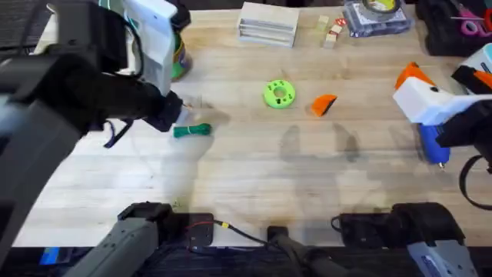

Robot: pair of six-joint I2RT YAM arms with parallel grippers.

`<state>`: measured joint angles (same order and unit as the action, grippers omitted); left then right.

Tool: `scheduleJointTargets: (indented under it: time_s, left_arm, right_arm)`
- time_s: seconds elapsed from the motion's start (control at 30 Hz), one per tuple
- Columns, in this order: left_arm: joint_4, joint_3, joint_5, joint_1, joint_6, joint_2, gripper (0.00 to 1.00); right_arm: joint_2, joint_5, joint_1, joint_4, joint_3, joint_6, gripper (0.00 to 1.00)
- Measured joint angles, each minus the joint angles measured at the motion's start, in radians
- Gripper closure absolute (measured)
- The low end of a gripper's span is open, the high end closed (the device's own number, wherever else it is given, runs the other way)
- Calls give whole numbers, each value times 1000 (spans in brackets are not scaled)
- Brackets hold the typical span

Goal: Pick up the gripper from the table and insert it into the empty holder that is missing its gripper. Then pick up a screw, insert it into the mounting hole, and use the screwdriver to tighten it. Finally, clean up the table by picking up the vegetable and placing it into the bucket.

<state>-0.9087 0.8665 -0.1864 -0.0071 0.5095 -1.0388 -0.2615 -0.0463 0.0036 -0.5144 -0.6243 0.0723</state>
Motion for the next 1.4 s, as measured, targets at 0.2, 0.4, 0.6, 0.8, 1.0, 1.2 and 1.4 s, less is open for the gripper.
scheduleJointTargets:
  time_s: [0.2, 0.4, 0.6, 0.8, 1.0, 1.2, 1.4]
  left_arm:
    - [8, 0, 0, 0, 8, 195, 852]
    - [8, 0, -6, 0, -21, 395, 268]
    - [8, 0, -36, 0, -27, 525, 638]
    - [23, 0, -50, 0, -33, 549, 11]
    - [24, 0, -61, 0, -33, 549, 8]
    - [37, 0, -156, 0, -33, 549, 8]
    - [-82, 0, -202, 0, -33, 549, 8]
  right_arm:
    - [0, 0, 0, 0, 0, 0, 9]
    - [0, 0, 0, 0, 0, 0, 10]
    - [0, 0, 0, 0, 0, 0, 9]
    - [0, 0, 0, 0, 0, 0, 10]
    - [0, 0, 0, 0, 0, 0, 10]
    - [0, 0, 0, 0, 0, 0, 10]
    - [0, 0, 0, -1, 0, 0, 10]
